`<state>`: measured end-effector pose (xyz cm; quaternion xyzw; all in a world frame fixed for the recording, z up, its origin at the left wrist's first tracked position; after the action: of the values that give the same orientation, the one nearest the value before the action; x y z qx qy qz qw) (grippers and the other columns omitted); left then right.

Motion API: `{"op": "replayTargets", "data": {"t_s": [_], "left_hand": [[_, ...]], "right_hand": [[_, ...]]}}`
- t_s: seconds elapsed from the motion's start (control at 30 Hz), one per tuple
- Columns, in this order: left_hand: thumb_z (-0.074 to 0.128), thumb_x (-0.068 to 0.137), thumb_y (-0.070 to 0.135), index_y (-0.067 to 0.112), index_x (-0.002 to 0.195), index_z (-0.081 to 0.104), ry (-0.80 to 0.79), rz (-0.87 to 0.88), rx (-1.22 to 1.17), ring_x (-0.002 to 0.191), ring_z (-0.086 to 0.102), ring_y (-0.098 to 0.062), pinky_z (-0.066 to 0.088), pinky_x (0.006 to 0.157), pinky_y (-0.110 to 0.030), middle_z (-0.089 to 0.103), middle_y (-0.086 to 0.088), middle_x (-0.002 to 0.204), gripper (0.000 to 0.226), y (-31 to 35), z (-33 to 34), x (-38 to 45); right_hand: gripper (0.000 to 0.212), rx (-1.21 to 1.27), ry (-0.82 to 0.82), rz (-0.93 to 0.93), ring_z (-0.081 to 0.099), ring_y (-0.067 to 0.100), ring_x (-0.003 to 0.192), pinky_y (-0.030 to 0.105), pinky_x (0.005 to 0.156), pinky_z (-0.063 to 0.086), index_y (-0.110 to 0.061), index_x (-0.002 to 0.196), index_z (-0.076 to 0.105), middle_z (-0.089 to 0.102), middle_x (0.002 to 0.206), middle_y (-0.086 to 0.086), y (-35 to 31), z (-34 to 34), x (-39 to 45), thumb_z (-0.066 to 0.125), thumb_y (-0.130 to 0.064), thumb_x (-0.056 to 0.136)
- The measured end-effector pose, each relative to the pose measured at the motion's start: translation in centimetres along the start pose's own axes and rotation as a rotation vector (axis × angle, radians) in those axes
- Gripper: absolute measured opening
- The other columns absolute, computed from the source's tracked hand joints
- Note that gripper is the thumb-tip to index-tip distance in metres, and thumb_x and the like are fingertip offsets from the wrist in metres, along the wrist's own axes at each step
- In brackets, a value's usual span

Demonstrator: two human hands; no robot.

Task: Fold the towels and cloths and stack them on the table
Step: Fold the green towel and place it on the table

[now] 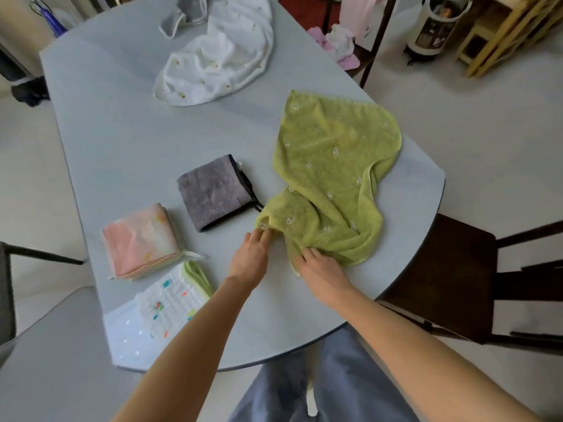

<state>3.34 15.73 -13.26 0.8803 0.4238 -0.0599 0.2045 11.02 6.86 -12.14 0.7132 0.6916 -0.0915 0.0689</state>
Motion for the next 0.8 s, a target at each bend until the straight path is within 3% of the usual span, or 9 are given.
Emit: {"op": "replayTargets", "data": {"t_s": [0.1,0.2,0.27,0.33,0.43,0.53,0.67,0.7,0.8], "left_hand": [[0.047,0.087,-0.002,0.013,0.124,0.051,0.027,0.003,0.147,0.109,0.046,-0.027,0.047,0.077,-0.038,0.051,-0.006,0.122,0.04,-0.7,-0.5,0.2],[0.045,0.087,-0.002,0.017,0.118,0.056,0.01,0.05,0.247,0.107,0.047,-0.025,0.044,0.068,-0.036,0.056,-0.002,0.115,0.038,-0.3,-0.2,-0.3],[0.043,0.085,-0.003,0.017,0.109,0.06,-0.018,0.082,0.261,0.104,0.049,-0.025,0.045,0.067,-0.037,0.059,-0.001,0.11,0.035,0.1,0.3,-0.7],[0.043,0.085,-0.001,0.016,0.108,0.06,-0.046,0.083,0.239,0.1,0.053,-0.026,0.045,0.069,-0.036,0.058,-0.003,0.107,0.033,0.1,0.5,-1.2],[0.043,0.085,0.0,0.011,0.11,0.058,0.016,0.007,-0.037,0.088,0.057,-0.033,0.047,0.071,-0.039,0.053,-0.008,0.101,0.031,-0.4,-0.5,-1.9],[0.048,0.086,0.003,0.008,0.095,0.055,0.163,-0.083,-0.432,0.082,0.058,-0.033,0.051,0.071,-0.04,0.054,-0.01,0.097,0.013,-0.2,-2.8,-2.6],[0.051,0.085,0.012,0.012,0.085,0.059,0.306,-0.37,-0.934,0.074,0.061,-0.024,0.054,0.069,-0.038,0.064,-0.007,0.085,0.008,-0.1,-4.6,-4.4],[0.051,0.086,0.012,0.011,0.086,0.061,0.346,-0.394,-0.991,0.073,0.057,-0.021,0.049,0.067,-0.034,0.063,-0.005,0.082,0.01,0.4,-5.0,-4.9],[0.047,0.088,0.01,0.01,0.09,0.062,0.454,-0.455,-1.087,0.074,0.056,-0.02,0.049,0.068,-0.034,0.061,-0.005,0.082,0.015,2.2,-5.0,-7.5]], "right_hand": [[0.044,0.053,-0.047,-0.013,0.065,0.033,0.073,0.035,0.046,0.052,-0.006,0.091,0.065,0.064,0.079,0.014,0.1,0.9,-1.3,0.075,0.003,0.049],[0.038,0.131,-0.101,-0.012,0.058,0.034,0.098,0.041,0.069,0.05,-0.006,0.109,0.059,0.059,0.108,0.015,0.9,1.9,-3.1,0.059,0.007,0.074],[0.024,0.264,-0.142,0.038,0.056,0.03,0.097,0.038,0.072,0.045,-0.008,0.103,0.058,0.053,0.109,0.01,2.0,2.4,-4.2,0.052,0.004,0.083],[0.01,0.466,-0.098,0.147,0.054,0.026,0.084,0.038,0.071,0.043,-0.011,0.085,0.053,0.049,0.095,0.005,3.8,1.7,-5.0,0.05,-0.001,0.085],[0.012,0.685,0.038,0.263,0.048,0.022,0.071,0.031,0.064,0.039,-0.009,0.073,0.051,0.046,0.08,0.0,7.2,-0.2,-6.4,0.051,0.0,0.08],[0.013,0.712,0.065,0.295,0.046,0.023,0.069,0.031,0.062,0.035,-0.003,0.071,0.05,0.049,0.073,0.005,9.9,-1.7,-8.3,0.05,-0.003,0.084],[0.029,0.531,-0.009,0.271,0.048,0.018,0.09,0.033,0.077,0.043,-0.015,0.091,0.053,0.051,0.093,-0.003,11.3,-2.8,-10.6,0.067,-0.038,0.081],[0.034,0.42,-0.039,0.253,0.048,0.018,0.098,0.034,0.082,0.043,-0.019,0.102,0.053,0.051,0.102,-0.003,11.3,-2.8,-11.2,0.069,-0.038,0.079],[0.044,0.143,-0.02,0.222,0.046,0.022,0.118,0.033,0.096,0.038,-0.019,0.125,0.05,0.052,0.12,0.001,11.8,-3.5,-13.7,0.06,-0.01,0.083]]}}
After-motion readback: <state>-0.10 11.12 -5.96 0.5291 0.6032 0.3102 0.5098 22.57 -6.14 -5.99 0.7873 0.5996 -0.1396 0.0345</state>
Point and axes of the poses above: each hand's wrist, its own x-axis towards the middle knuckle, its own z-axis out of the palm, y = z × x, the point moved 10 cm from there along x, towards the middle knuckle
